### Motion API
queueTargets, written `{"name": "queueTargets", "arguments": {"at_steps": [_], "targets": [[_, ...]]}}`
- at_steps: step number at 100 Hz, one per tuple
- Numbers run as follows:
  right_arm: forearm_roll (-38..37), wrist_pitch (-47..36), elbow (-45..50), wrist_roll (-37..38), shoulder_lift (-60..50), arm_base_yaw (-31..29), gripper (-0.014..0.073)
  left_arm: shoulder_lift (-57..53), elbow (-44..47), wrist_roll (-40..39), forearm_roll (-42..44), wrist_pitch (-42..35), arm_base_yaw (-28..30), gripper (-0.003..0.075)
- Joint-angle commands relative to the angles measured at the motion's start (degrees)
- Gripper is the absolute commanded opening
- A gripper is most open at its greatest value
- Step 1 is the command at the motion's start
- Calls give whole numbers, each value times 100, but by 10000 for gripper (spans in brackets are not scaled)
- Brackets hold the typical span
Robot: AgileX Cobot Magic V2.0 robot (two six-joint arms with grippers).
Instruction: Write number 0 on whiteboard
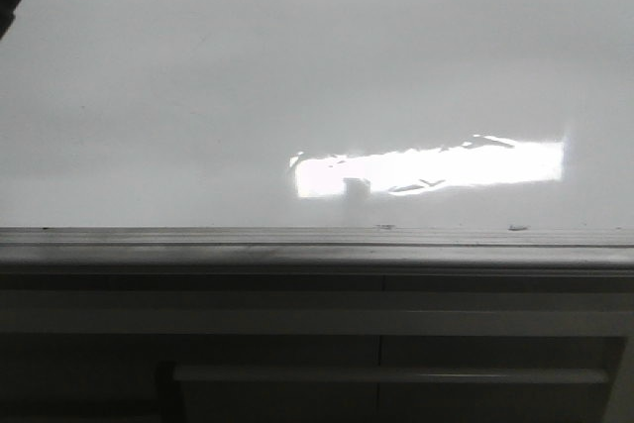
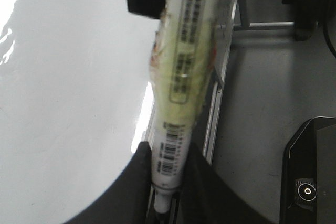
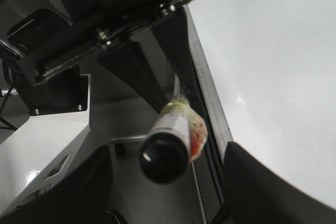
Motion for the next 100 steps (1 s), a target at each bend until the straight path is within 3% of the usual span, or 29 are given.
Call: {"name": "queueTargets", "arguments": {"at_steps": [1,22,73,100], "targets": [[275,-273,-212,-54,-223,-7,396,-40,-188,1,-224,-322,-52,-20],[1022,-733,-212,-54,-236,-7,396,-40,-188,33,-224,-322,-52,-20],[1273,-888,-212,-54,227,-7,389,-40,-188,33,-224,-322,-52,-20],[1284,-883,-212,-54,325,-7,179,-40,-188,33,-295,-322,-52,-20]]}}
